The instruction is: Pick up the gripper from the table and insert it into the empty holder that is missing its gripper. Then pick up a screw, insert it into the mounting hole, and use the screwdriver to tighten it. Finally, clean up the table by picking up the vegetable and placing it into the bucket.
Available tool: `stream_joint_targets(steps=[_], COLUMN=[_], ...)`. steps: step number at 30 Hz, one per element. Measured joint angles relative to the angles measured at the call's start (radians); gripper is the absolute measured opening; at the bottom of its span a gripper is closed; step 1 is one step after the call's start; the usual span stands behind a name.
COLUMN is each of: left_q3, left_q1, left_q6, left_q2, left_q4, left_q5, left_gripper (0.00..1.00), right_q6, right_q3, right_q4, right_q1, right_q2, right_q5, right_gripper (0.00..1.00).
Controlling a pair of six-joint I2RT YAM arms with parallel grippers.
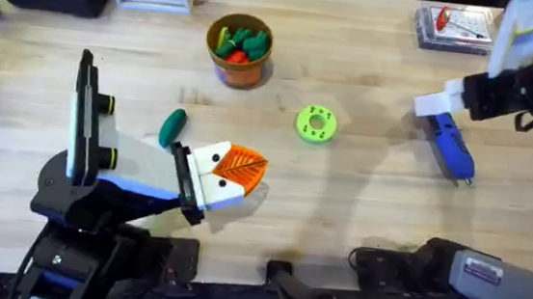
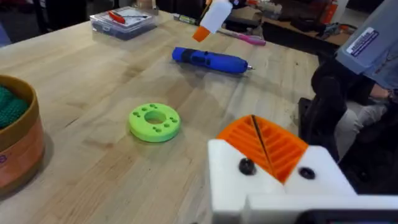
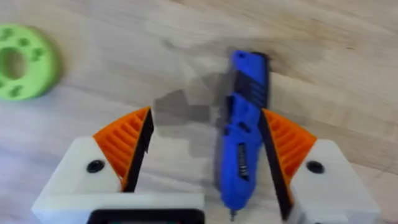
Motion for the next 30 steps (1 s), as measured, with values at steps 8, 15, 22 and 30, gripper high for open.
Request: stream_joint_targets(steps=[8,15,22,30], left_q3=[0.000,0.000,0.000,0.000], left_q1=[0.000,0.000,0.000,0.000], left_q6=[0.000,0.000,0.000,0.000], left_q2=[0.000,0.000,0.000,0.000], left_q4=[0.000,0.000,0.000,0.000], left_q5=[0.000,0.000,0.000,0.000], left_gripper=[0.004,0.004,0.004,0.004], right_q6=[-0.101,-0.219,-0.253,-0.257], right_q3=[0.000,0.000,0.000,0.000], right_q4=[0.082,0.106,0.140,0.154], right_q1=[-0.130,-0.131,-0.131,-0.132], right_q2=[0.143,0.276,0.357,0.385], right_q5=[0.015,0.021,0.034,0.044], right_gripper=[0.994,0.994,0.994,0.842])
